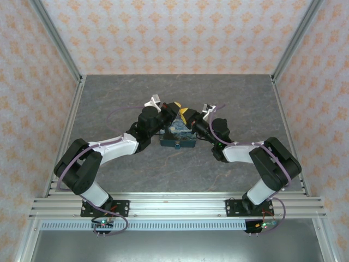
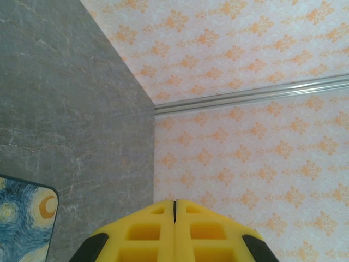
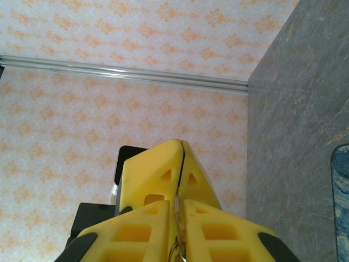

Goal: Unlock a padlock with a key

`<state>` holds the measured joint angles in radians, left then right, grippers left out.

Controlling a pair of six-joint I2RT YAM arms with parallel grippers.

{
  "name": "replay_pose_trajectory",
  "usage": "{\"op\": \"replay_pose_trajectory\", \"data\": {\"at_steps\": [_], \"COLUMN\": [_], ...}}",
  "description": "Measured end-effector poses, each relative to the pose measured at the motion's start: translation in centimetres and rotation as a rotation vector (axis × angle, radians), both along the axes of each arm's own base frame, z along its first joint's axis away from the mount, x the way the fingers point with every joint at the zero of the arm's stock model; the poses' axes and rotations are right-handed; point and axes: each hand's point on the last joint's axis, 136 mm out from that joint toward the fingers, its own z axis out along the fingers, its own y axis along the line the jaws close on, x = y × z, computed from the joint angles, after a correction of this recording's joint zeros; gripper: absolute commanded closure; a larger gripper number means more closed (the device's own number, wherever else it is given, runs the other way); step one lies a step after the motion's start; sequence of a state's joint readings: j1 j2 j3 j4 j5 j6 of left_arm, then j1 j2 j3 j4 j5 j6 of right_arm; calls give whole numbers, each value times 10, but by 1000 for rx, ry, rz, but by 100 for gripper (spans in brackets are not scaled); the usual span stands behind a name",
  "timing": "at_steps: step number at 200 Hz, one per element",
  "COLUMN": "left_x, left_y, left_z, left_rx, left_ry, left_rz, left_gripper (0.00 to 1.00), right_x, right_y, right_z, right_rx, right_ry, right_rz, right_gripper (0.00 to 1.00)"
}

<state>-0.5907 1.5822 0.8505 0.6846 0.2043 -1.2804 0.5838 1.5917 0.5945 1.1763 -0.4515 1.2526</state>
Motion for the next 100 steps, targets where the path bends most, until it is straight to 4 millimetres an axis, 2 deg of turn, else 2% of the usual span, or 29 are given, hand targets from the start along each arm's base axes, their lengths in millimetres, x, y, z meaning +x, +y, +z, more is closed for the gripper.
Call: {"op": "replay_pose_trajectory", "data": {"at_steps": [72, 100], "left_x": [-2, -4], "left_y": [6, 9], "left_z": [-11, -16], "left_rx": [2, 7], "left_ry": [12, 19], "left_rz": [16, 28], "left_gripper": [100, 100], "right_x": [2, 2], "right_y": [3, 5], "right_z": [-11, -17], "right_rx": [-14, -20], "right_ry": [23, 34], "right_rz": [-5, 1], "right_gripper": [100, 100]}}
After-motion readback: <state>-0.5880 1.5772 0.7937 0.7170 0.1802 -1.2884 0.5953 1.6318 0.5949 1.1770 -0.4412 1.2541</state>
